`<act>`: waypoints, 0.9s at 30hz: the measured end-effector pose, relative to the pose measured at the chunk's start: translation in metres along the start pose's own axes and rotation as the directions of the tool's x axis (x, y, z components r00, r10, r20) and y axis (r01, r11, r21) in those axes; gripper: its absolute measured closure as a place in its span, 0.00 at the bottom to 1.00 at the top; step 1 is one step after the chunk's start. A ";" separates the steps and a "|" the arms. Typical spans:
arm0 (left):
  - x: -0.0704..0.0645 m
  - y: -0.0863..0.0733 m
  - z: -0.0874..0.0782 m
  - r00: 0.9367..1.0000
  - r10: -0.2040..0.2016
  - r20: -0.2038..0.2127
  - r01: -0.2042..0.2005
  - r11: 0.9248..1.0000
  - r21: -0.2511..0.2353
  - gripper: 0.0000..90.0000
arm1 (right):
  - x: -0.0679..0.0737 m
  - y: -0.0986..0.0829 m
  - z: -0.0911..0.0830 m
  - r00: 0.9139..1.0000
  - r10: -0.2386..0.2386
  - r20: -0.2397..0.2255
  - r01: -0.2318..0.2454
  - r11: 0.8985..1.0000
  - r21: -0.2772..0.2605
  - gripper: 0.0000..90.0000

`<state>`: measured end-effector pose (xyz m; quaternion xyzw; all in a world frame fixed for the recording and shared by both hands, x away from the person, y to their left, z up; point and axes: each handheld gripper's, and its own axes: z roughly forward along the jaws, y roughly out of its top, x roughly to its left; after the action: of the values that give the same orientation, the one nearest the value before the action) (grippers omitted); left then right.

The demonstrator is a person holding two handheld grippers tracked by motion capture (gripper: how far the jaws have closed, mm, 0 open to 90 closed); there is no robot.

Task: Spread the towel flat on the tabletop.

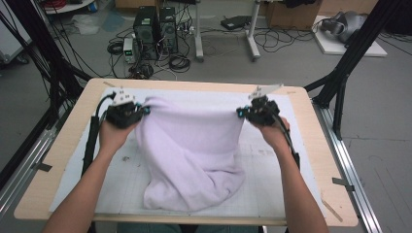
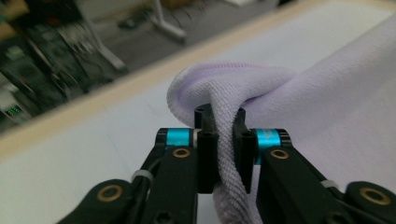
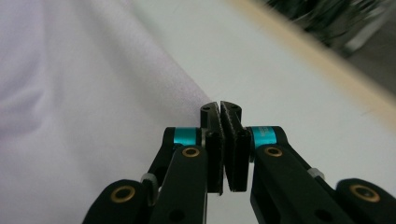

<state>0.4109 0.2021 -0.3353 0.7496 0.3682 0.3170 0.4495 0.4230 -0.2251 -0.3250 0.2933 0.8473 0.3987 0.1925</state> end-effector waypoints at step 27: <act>-0.036 -0.089 -0.025 0.983 -0.038 0.180 -0.008 0.969 0.247 0.46 | 0.067 -0.078 0.011 0.974 0.033 -0.226 -0.028 0.999 0.024 0.59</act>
<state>0.3479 0.2124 -0.4114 0.8229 0.3673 0.1949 0.3871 0.3514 -0.2153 -0.3996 0.2609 0.8632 0.4236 0.0855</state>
